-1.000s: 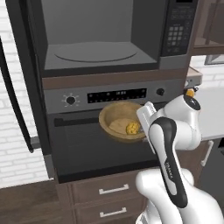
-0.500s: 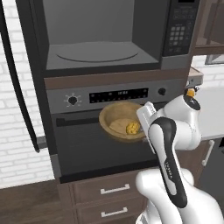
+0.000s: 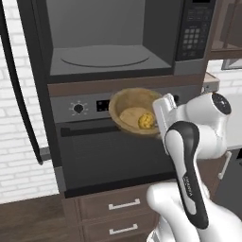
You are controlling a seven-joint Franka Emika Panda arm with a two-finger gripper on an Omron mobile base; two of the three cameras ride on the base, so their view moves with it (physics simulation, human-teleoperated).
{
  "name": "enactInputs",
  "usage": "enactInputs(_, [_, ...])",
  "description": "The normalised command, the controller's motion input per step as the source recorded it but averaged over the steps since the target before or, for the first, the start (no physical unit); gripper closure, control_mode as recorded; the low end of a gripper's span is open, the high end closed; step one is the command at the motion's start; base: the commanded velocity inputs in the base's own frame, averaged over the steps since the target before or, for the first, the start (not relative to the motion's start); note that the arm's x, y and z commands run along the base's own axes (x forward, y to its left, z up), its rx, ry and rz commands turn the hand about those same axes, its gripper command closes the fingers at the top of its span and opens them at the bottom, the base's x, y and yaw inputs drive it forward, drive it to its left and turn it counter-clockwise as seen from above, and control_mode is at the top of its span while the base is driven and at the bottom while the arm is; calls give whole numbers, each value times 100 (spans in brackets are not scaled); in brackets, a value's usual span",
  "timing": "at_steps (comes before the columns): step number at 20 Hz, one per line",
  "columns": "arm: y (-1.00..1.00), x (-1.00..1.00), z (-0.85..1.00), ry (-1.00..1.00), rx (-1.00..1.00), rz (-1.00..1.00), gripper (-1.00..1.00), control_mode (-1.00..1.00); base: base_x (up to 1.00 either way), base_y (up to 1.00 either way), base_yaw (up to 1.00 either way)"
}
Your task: Pick the squash from the sink and place it in the bowl. Then pick the bowl and place it in the microwave. Then close the microwave door and press the start button.
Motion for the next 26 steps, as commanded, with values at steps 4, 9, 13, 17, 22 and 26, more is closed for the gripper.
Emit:
enactInputs(4, [35,25,84,-9,0,-25,100,-100,0,0,0])
enactInputs(9, [18,38,77,-10,0,-18,100,-100,0,0,0])
enactInputs(13, [0,58,64,-8,0,-7,100,-100,0,0,0])
enactInputs(17, [0,74,63,-1,0,0,100,-100,0,0,0])
enactInputs(22, [2,72,53,0,0,0,100,-100,0,0,0])
enactInputs(26, [10,63,35,0,0,0,100,-100,0,0,0])
